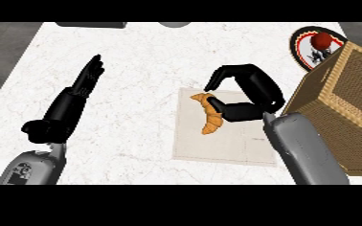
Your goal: Pick the croissant from the placemat and place it in the basket
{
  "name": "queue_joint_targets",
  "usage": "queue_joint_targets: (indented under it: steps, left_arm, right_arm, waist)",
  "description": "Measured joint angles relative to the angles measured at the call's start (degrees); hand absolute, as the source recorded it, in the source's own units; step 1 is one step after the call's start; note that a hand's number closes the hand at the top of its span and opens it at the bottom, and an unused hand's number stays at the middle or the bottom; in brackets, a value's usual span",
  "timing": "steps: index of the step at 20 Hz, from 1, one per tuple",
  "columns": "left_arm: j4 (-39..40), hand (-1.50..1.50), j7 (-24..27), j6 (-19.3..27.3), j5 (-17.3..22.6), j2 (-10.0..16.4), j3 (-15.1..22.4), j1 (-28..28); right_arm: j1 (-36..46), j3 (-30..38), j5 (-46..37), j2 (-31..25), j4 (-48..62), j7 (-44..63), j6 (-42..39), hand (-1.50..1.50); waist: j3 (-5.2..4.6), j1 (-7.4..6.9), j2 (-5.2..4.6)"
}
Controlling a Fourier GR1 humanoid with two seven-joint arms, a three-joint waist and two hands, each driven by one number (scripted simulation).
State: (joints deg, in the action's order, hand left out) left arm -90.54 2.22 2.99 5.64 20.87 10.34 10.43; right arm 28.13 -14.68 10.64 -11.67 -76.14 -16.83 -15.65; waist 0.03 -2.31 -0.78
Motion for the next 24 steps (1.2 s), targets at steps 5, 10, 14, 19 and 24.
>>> queue_joint_targets:
  steps: [5,10,14,19,24]
  left_arm:
    - [0.1,0.00,-1.9,-2.0,1.2,0.6,-0.4,0.5]
    - [0.5,0.00,-1.9,-2.6,1.3,0.9,-1.1,0.0]
    - [0.5,0.00,-1.7,-3.1,1.7,1.5,-1.9,-1.3]
    - [0.1,0.00,-2.2,-3.1,1.7,1.3,-2.0,-1.3]
    - [-0.4,0.00,-2.9,-2.5,1.0,0.6,-1.7,-1.2]
  right_arm:
    - [-3.4,-10.4,-14.8,7.6,2.5,-2.9,12.0,-1.50]
    - [-1.6,-14.0,-28.3,8.9,1.8,6.3,24.2,-1.50]
    - [3.5,-13.2,-36.8,4.7,-2.1,18.2,26.3,-1.50]
    - [10.6,-14.7,-42.4,-2.6,-5.5,32.5,14.7,-1.50]
    - [14.6,-14.6,-37.1,-6.7,-10.3,43.0,-3.1,-1.50]
  waist:
    - [-0.04,1.17,0.59]
    - [-0.13,2.17,1.14]
    - [-0.21,2.99,1.55]
    - [-0.27,3.55,1.81]
    - [-0.19,3.50,1.59]
